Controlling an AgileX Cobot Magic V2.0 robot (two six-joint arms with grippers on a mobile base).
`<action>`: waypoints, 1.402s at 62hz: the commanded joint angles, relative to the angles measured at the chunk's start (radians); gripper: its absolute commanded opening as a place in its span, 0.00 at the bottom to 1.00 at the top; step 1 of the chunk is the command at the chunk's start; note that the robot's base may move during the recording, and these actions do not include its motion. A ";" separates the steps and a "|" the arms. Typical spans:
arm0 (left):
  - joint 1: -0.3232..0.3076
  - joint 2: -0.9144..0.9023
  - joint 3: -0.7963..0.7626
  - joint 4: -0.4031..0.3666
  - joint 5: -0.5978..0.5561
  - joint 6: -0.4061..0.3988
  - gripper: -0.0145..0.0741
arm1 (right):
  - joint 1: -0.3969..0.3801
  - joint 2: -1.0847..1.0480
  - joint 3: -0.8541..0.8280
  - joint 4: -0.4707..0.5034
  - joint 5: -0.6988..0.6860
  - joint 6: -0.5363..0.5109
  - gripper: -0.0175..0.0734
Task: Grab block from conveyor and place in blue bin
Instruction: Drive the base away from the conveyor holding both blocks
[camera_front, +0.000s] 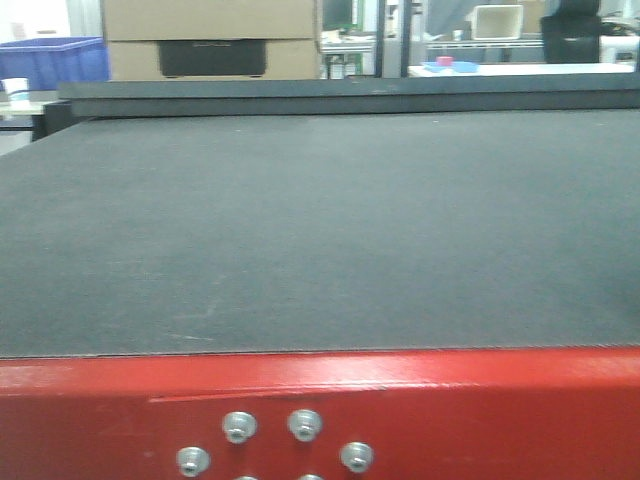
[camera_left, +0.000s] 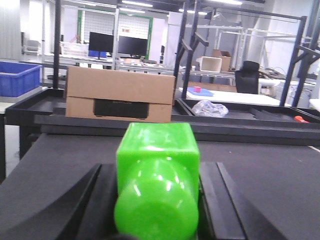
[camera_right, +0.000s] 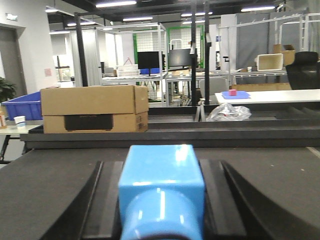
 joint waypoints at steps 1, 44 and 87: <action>0.003 -0.003 -0.001 -0.005 -0.021 0.000 0.04 | 0.001 -0.005 0.002 -0.001 -0.024 -0.007 0.01; 0.003 -0.003 -0.001 -0.005 -0.021 0.000 0.04 | 0.001 -0.005 0.002 -0.001 -0.024 -0.007 0.01; 0.003 -0.003 -0.001 -0.005 -0.022 0.000 0.04 | 0.001 -0.005 0.002 -0.001 -0.024 -0.007 0.01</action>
